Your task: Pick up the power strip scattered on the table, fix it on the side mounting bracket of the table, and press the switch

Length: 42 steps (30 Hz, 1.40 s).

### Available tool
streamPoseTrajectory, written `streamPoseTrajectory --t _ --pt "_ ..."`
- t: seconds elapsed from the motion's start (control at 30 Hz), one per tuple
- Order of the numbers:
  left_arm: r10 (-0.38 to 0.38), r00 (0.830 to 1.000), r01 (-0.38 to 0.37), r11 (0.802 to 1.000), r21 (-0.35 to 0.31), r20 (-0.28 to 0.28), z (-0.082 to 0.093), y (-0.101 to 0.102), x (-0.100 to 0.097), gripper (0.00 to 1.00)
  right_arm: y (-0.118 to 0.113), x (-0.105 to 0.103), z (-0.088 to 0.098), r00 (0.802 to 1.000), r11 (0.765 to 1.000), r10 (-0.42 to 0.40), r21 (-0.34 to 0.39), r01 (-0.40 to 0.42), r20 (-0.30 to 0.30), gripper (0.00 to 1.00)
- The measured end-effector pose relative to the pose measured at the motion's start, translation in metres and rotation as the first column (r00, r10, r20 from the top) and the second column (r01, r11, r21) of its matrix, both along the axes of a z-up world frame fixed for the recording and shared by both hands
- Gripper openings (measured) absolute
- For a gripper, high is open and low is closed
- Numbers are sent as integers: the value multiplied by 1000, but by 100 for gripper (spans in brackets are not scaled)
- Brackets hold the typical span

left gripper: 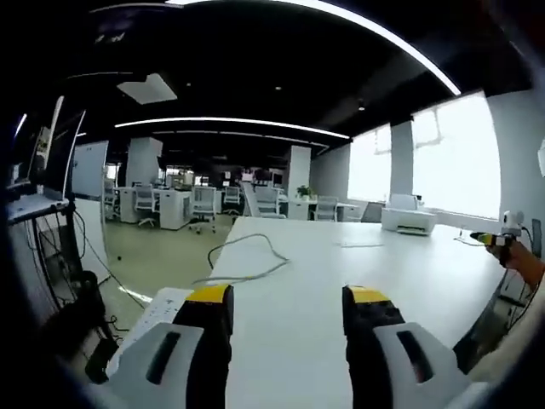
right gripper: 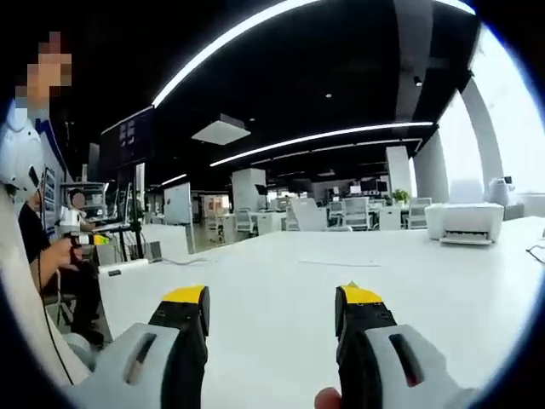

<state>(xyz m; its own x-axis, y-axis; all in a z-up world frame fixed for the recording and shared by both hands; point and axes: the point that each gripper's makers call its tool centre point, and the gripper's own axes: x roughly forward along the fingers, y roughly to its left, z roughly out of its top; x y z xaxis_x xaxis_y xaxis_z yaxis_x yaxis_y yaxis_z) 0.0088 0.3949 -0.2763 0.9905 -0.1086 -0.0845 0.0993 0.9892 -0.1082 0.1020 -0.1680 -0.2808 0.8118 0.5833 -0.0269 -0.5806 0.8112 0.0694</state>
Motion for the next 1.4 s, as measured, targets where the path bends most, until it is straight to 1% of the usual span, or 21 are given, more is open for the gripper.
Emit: streamPoseTrajectory --t 0.03,0.1,0.13,0.2,0.23,0.3,0.43,0.57,0.73,0.77,0.83,0.97,1.03,1.07,1.1,1.13,1.17,1.23,1.27,1.33,1.4 --pt "2 1000 -2 1000 -10 -27 -1 6 -4 54 0 0 -2 1000 1000 0 -6 0 -5 56" --pt "-11 999 10 999 -40 -38 5 14 -10 54 -1 0 -3 1000 1000 -1 -12 1 -8 56" --pt "-10 999 9 999 -39 -39 8 18 -12 54 -2 0 -4 1000 1000 0 -13 0 -10 56" --pt "-1 999 0 999 -32 -37 16 26 -18 54 -3 -1 -5 1000 1000 -3 -20 3 -12 56" --pt "3 999 -4 1000 -12 -41 20 30 -21 54 -4 -1 -5 1000 1000 -5 -26 5 -12 56" --pt "17 999 -17 1000 8 -42 25 36 -23 54 -6 -1 -4 1000 1000 -7 -30 6 -13 56" --pt "29 999 -28 999 30 -45 35 44 -29 54 -6 -1 1 1000 999 -3 -44 2 -5 56" --pt "44 997 -41 998 48 -65 36 52 -32 53 1 -1 7 1000 996 26 -82 -26 -1 56" --pt "52 992 -46 997 58 -111 30 59 -37 53 14 1 14 998 989 67 -135 -66 6 56" --pt "54 991 -47 997 61 -120 29 61 -38 51 17 1 15 997 987 74 -145 -72 9 55" --pt "70 987 -56 994 95 -144 26 67 -42 49 23 2 16 996 984 90 -156 -88 6 55" --pt "75 984 -64 995 72 -159 27 76 -47 47 42 1 17 989 973 147 -177 -146 -3 55" --pt "95 976 -81 994 79 -194 24 84 -49 47 51 1 19 984 967 176 -187 -173 0 55" --pt "129 967 -108 989 105 -220 20 93 -50 46 56 1 20 982 964 189 -192 -186 -1 56" --pt "159 958 -124 980 156 -238 18 101 -52 46 60 1 20 979 960 203 -196 -199 0 56" --pt "174 953 -130 974 184 -250 15 106 -52 45 63 1 21 977 957 213 -201 -208 0 56" --pt "180 945 -137 976 169 -273 11 110 -51 45 67 0 21 975 953 224 -208 -219 -1 56" --pt "168 944 -131 981 146 -285 9 111 -50 45 72 0 22 971 947 241 -217 -235 2 56" --pt "168 936 -134 983 128 -310 5 114 -50 45 76 0 23 968 944 251 -220 -244 3 56" --pt "172 926 -130 981 144 -336 -1 119 -50 45 80 -1 24 965 941 263 -223 -256 5 56" --pt "164 916 -123 983 133 -365 -7 124 -49 45 82 -1 25 963 939 271 -224 -263 7 56"
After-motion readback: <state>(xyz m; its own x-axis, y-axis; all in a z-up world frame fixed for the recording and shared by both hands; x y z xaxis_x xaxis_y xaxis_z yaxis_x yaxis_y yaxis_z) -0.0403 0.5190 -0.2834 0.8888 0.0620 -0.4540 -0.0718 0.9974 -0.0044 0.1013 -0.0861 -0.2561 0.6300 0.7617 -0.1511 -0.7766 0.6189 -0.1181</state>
